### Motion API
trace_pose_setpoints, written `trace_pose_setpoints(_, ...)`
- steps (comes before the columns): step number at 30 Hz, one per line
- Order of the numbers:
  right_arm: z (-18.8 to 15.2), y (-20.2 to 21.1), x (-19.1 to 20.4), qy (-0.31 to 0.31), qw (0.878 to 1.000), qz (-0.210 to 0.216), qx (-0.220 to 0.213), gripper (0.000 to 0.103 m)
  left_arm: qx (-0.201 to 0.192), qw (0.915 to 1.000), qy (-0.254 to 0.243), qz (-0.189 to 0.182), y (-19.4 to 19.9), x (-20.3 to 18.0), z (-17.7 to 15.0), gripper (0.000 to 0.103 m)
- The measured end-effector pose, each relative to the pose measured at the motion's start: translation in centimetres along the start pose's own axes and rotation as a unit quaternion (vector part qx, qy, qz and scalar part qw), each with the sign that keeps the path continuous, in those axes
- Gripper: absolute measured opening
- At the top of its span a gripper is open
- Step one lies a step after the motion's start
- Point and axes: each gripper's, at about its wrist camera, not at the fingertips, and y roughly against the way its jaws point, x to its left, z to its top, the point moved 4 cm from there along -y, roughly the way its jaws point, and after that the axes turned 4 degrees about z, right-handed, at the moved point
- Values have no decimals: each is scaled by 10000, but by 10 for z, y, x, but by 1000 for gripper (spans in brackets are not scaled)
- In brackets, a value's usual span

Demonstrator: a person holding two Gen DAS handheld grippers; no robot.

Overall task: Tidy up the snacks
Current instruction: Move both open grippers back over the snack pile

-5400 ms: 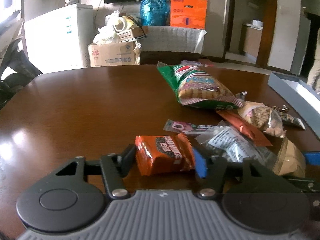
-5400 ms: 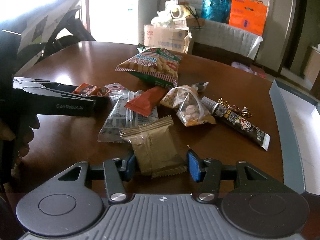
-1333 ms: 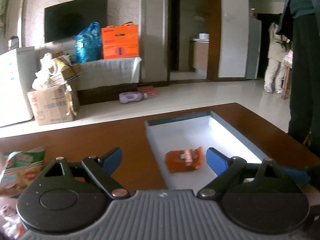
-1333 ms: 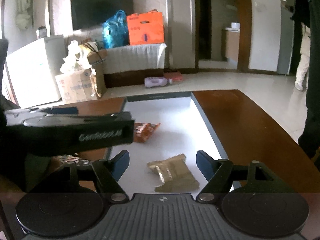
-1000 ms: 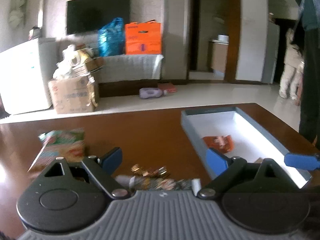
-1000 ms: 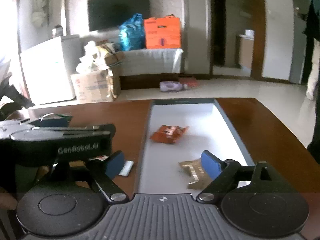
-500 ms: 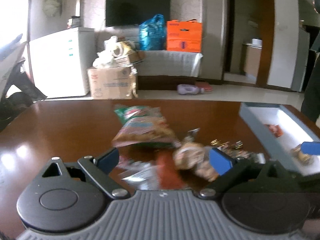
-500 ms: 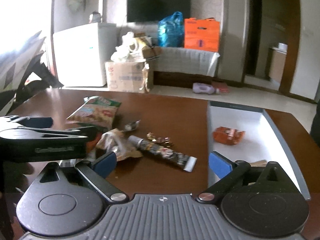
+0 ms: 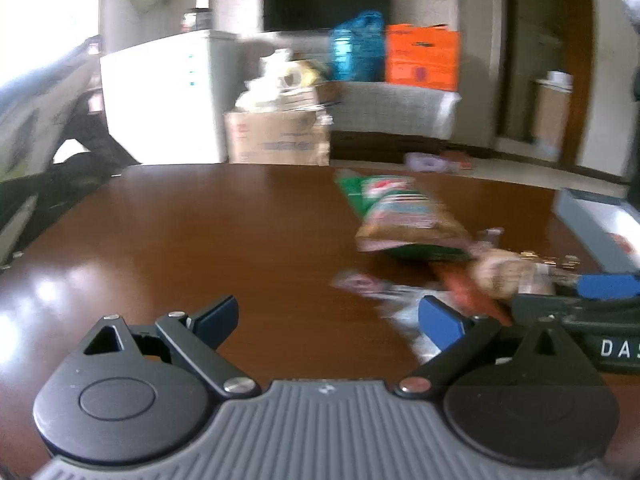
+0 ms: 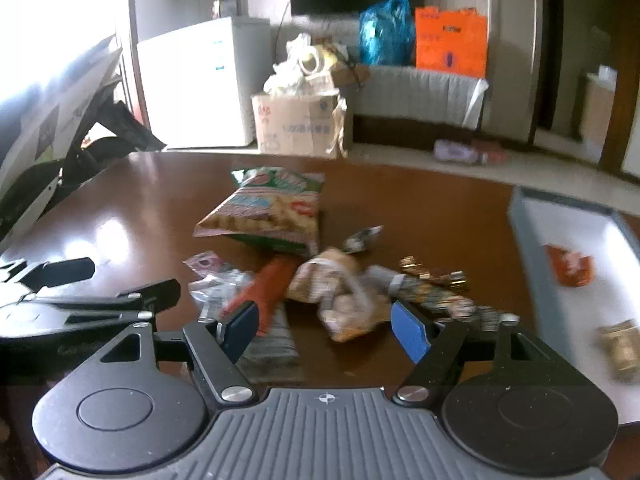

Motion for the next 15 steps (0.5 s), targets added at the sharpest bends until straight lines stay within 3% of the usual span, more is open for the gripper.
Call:
trace_pose_setpoints(8, 3, -28, 12, -379, 9988, 256, 148, 72, 87, 9998, 165, 104, -15, 28, 1, 98)
trace_pose_setpoints(15, 7, -48, 14, -593, 9974, 381, 144, 59, 87, 9998, 190, 8, -17, 24, 0, 98)
